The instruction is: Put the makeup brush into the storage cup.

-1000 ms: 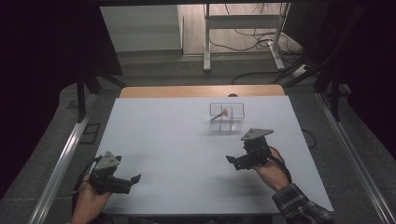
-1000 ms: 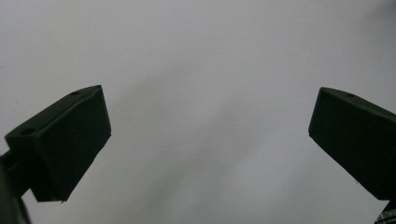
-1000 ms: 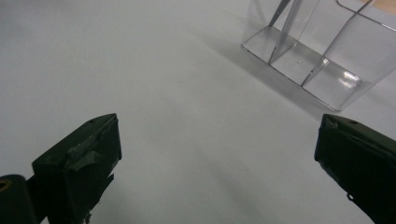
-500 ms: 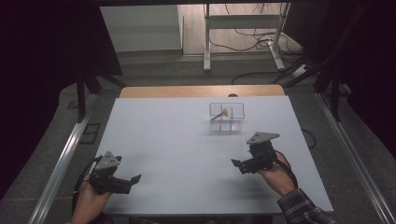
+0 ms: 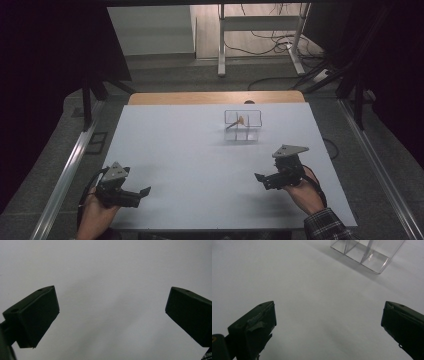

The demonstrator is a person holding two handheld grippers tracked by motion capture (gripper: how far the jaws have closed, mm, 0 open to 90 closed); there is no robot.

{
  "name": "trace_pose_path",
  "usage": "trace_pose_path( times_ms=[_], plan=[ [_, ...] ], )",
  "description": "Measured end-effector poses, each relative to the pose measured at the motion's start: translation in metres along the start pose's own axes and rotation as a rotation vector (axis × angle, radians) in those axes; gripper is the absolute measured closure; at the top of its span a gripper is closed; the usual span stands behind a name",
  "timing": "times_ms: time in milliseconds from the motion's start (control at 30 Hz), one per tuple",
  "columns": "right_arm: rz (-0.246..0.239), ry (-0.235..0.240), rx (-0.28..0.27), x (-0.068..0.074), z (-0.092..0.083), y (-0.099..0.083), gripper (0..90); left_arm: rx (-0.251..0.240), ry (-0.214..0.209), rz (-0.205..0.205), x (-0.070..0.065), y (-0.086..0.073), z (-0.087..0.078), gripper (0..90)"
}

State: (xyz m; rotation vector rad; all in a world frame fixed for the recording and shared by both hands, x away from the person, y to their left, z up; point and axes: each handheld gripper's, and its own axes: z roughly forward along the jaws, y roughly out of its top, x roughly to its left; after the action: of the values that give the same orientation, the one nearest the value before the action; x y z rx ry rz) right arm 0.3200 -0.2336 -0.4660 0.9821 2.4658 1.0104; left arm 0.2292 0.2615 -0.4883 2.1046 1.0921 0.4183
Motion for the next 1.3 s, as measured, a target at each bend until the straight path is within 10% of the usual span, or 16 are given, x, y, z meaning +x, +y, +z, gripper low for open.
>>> trace_pose_path(
  times_ms=[1300],
  plan=[
    [0.057, -0.094, 0.015, -0.01, -0.046, -0.039, 0.0, 0.004, 0.0, -0.001, 0.0, 0.0, 0.001, 0.0]
  ],
)
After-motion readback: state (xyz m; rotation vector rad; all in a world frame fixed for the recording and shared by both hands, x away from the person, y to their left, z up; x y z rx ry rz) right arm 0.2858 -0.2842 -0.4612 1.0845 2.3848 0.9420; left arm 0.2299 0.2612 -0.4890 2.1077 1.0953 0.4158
